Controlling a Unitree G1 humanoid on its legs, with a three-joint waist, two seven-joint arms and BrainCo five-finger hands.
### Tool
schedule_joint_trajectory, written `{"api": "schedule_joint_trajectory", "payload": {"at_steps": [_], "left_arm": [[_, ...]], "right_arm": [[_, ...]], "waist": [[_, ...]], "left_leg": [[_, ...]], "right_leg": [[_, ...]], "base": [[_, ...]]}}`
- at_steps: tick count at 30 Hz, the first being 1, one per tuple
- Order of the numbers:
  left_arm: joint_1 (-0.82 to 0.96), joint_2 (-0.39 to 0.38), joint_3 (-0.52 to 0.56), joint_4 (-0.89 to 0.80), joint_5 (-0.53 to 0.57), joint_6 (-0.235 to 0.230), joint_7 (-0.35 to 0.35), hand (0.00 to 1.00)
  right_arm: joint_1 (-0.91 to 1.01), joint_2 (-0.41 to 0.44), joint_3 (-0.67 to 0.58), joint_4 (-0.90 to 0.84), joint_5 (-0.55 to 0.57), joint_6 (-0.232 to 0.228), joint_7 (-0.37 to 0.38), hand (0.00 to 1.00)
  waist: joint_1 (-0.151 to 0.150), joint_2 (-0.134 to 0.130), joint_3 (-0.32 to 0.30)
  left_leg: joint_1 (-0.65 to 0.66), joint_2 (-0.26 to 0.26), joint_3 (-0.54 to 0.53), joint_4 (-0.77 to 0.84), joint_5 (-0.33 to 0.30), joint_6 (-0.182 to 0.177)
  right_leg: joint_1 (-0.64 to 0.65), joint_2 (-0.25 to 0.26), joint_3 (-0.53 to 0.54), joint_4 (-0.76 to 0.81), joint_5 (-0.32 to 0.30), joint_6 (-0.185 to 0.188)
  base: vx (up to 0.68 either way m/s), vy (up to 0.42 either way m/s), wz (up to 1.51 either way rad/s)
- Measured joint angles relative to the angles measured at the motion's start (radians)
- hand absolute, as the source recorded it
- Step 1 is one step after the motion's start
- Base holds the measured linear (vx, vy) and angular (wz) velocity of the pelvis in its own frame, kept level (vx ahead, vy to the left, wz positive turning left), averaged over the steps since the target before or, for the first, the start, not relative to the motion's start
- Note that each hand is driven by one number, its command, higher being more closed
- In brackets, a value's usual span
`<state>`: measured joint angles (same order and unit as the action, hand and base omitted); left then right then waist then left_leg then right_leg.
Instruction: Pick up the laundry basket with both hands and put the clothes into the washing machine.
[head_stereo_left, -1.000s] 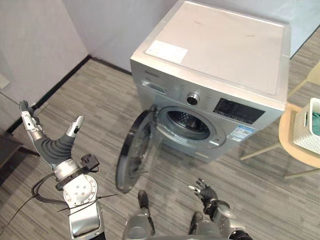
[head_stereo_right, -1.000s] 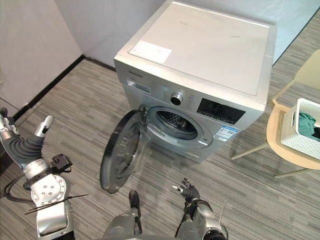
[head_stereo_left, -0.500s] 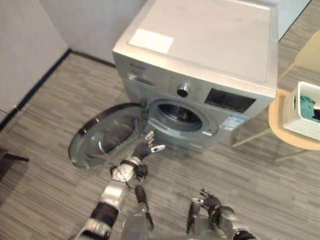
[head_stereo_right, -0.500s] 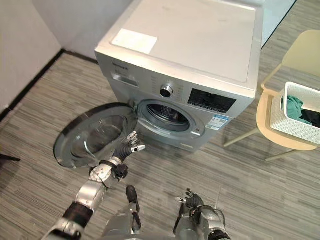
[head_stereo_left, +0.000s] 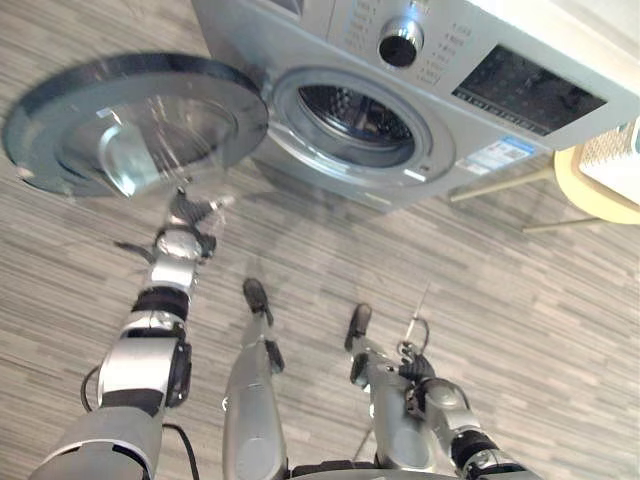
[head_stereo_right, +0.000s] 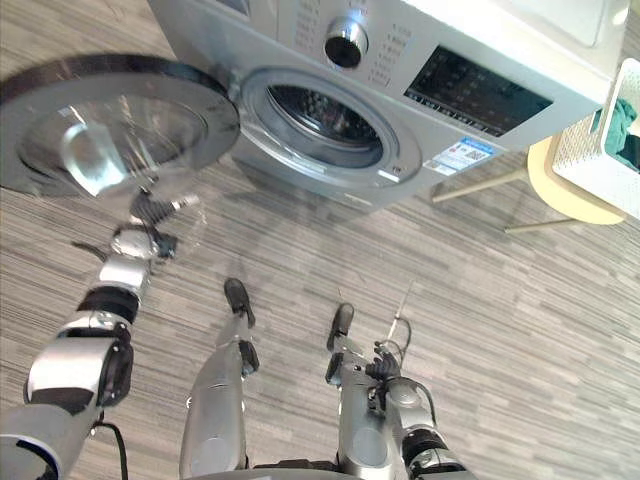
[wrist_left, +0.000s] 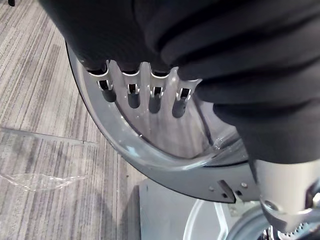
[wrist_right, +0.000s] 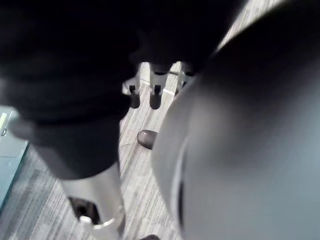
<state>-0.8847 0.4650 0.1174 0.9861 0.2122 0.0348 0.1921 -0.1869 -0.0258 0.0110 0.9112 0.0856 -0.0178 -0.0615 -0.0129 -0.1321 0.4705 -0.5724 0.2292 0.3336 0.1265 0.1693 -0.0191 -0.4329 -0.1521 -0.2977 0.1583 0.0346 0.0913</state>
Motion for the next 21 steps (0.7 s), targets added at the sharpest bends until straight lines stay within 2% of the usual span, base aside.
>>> {"api": "schedule_joint_trajectory", "payload": {"at_steps": [3,5,8,10,14,16,17,19,21], "left_arm": [[-0.022,0.010,0.089,-0.089,0.000,0.006,0.039,0.00],[-0.025,0.006,0.101,-0.108,0.001,0.012,0.063,0.00],[-0.017,-0.048,0.158,-0.140,0.021,0.028,0.099,0.00],[0.017,-0.080,0.182,-0.168,0.021,0.028,0.105,0.00],[0.183,-0.220,0.207,-0.183,0.014,0.025,0.114,0.00],[0.333,-0.315,0.201,-0.181,0.004,0.024,0.105,0.00],[0.413,-0.363,0.195,-0.178,-0.017,0.019,0.089,0.00],[0.520,-0.391,0.157,-0.167,-0.082,0.018,0.072,0.00],[0.633,-0.403,0.145,-0.168,-0.134,0.019,0.070,0.00]], "right_arm": [[0.002,0.028,0.047,-0.120,0.031,-0.025,-0.015,0.00],[0.001,0.047,0.060,-0.153,0.030,-0.036,-0.022,0.00],[-0.002,0.063,0.079,-0.186,0.008,-0.040,-0.042,0.00],[-0.008,0.062,0.076,-0.193,-0.028,-0.034,-0.060,0.00],[-0.013,0.060,0.044,-0.197,-0.088,0.009,-0.079,0.00],[0.005,0.054,0.009,-0.230,-0.084,0.027,-0.088,0.00],[0.024,0.052,-0.020,-0.261,-0.073,0.029,-0.090,0.00],[0.065,0.039,-0.065,-0.317,-0.049,0.030,-0.092,0.00],[0.135,0.026,-0.143,-0.425,-0.052,0.056,-0.110,0.00]], "waist": [[0.006,-0.003,0.032],[0.016,-0.003,0.045],[0.038,-0.002,0.045],[0.040,-0.001,0.046],[0.054,0.008,0.049],[0.053,0.032,0.050],[0.051,0.041,0.046],[0.049,0.063,0.033],[0.034,0.093,0.010]], "left_leg": [[-0.075,0.036,0.000,0.060,-0.015,0.003],[-0.088,0.054,-0.002,0.085,-0.027,-0.001],[-0.095,0.083,0.006,0.133,-0.052,-0.009],[-0.093,0.100,0.023,0.175,-0.080,-0.008],[0.010,0.150,0.097,0.285,-0.178,-0.007],[0.122,0.173,0.158,0.330,-0.244,-0.015],[0.181,0.171,0.193,0.334,-0.263,-0.019],[0.234,0.168,0.216,0.331,-0.287,-0.037],[0.275,0.159,0.221,0.310,-0.278,-0.055]], "right_leg": [[-0.043,0.025,-0.003,-0.011,0.014,-0.011],[-0.044,0.037,-0.003,-0.014,0.016,-0.014],[-0.040,0.053,0.007,-0.018,0.017,-0.017],[-0.038,0.058,0.028,-0.012,0.017,-0.017],[0.026,0.060,0.086,0.020,0.011,-0.015],[0.082,0.039,0.080,0.077,-0.026,-0.022],[0.103,-0.001,0.032,0.117,-0.059,-0.039],[0.127,-0.058,-0.049,0.158,-0.080,-0.040],[0.140,-0.071,-0.054,0.201,-0.112,-0.036]], "base": [[0.00,-0.066,-0.13],[0.02,-0.069,-0.17],[0.05,-0.072,-0.21],[0.05,-0.034,-0.36],[0.05,0.006,-0.61],[0.02,0.025,-0.78],[0.02,0.047,-0.61],[0.05,0.014,-0.46],[0.09,-0.060,-0.11]]}}
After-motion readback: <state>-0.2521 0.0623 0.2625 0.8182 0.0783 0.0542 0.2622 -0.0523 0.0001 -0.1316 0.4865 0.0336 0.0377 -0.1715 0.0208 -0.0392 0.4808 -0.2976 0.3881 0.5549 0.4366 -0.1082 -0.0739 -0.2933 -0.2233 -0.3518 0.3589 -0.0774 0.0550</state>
